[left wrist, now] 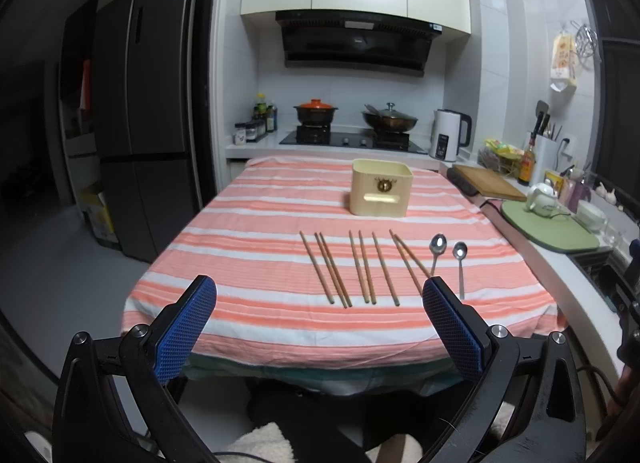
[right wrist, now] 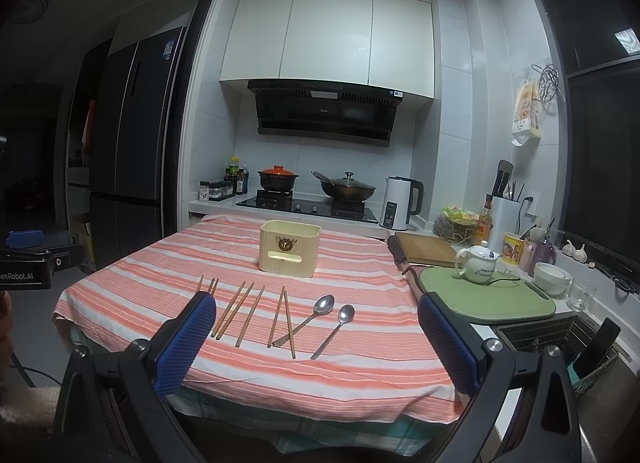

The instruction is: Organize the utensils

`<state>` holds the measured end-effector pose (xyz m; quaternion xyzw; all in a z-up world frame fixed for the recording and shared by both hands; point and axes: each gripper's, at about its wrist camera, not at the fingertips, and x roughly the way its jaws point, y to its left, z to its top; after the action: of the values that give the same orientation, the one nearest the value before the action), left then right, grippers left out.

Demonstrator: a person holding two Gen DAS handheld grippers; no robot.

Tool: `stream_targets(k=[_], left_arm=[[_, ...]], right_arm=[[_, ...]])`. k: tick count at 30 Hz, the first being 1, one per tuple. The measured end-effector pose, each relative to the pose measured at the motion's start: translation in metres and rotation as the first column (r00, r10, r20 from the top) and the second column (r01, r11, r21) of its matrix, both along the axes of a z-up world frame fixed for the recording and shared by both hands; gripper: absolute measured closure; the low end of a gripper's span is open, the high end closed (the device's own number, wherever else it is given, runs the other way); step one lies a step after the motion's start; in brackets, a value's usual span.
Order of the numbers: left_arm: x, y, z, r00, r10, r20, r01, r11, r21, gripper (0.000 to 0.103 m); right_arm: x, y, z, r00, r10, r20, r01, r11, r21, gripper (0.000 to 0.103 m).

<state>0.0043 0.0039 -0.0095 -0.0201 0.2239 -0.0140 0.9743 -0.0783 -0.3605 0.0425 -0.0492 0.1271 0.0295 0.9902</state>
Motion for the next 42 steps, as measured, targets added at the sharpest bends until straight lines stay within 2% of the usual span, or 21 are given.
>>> stream_targets(k=[42], left_arm=[[0.012,-0.009,-0.002,0.999,-0.005,-0.043,0.006,0.999,0.032,0.000]], right_arm=[[0.011,-0.002,-0.010,1.000,-0.005,-0.023,0.005,1.000,-0.002,0.000]])
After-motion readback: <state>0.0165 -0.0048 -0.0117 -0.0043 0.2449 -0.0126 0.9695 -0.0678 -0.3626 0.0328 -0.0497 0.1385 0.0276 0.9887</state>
